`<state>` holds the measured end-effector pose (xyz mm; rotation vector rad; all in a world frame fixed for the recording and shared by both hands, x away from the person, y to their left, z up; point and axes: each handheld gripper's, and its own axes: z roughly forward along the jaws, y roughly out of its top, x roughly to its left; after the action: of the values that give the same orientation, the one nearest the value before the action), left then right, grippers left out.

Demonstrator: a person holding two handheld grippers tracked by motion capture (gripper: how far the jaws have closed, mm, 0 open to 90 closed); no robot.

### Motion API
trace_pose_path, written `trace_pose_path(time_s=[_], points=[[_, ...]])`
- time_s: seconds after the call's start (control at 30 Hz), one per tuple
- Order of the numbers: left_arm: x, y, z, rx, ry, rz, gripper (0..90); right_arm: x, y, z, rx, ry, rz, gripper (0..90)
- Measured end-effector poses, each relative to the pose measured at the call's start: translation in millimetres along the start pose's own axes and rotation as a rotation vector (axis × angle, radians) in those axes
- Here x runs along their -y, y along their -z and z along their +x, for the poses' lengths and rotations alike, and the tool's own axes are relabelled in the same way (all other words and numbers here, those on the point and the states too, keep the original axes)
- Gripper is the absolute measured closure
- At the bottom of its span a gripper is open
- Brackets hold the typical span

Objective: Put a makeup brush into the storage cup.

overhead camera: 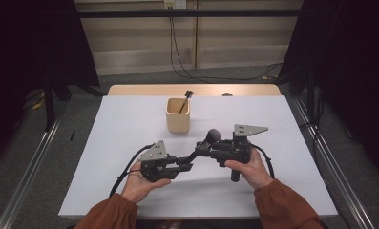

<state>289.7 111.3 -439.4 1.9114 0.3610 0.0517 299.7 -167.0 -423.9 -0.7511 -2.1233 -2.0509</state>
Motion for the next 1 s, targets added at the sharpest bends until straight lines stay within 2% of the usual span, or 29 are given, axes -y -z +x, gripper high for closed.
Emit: trace_pose_path(time_s=[0.1,0.23,0.27,0.33,0.47,0.6,0.7,0.8,0.93,1.0], points=[[-0.3,0.5,0.1,-0.004,0.010,-0.011,71.4,-0.7,-0.2,1.2,0.002,0.010,-0.001,71.4],[-2.0,3.6,0.0,-0.029,0.020,-0.030,62.9,-0.8,0.5,1.3,0.015,0.018,0.007,71.5],[-1.7,4.4,1.1,-0.042,0.012,-0.023,60.6,-0.9,0.8,1.1,0.021,0.019,0.007,71.6],[-0.4,4.9,2.1,-0.044,0.032,-0.028,58.4,-1.4,1.8,0.6,0.030,0.023,0.007,71.6],[0.0,7.0,2.8,-0.066,0.033,-0.018,49.2,-2.7,4.6,0.1,0.045,0.024,0.010,71.6],[-0.8,11.0,3.1,-0.093,0.053,-0.027,39.0,-3.8,7.5,-1.0,0.060,0.023,0.013,71.6],[-1.6,16.4,4.5,-0.129,0.059,-0.008,33.8,-4.7,10.0,-2.9,0.075,0.018,0.019,71.6],[-1.9,20.8,5.6,-0.144,0.070,0.001,28.1,-5.7,13.4,-4.1,0.083,0.007,0.014,71.6],[-3.4,26.2,7.3,-0.177,0.098,-0.003,17.0,-8.6,16.9,-4.3,0.086,0.006,0.025,71.6],[-4.3,28.1,8.5,-0.208,0.130,-0.014,10.0,-10.1,17.6,-3.6,0.080,0.006,0.050,71.7]])
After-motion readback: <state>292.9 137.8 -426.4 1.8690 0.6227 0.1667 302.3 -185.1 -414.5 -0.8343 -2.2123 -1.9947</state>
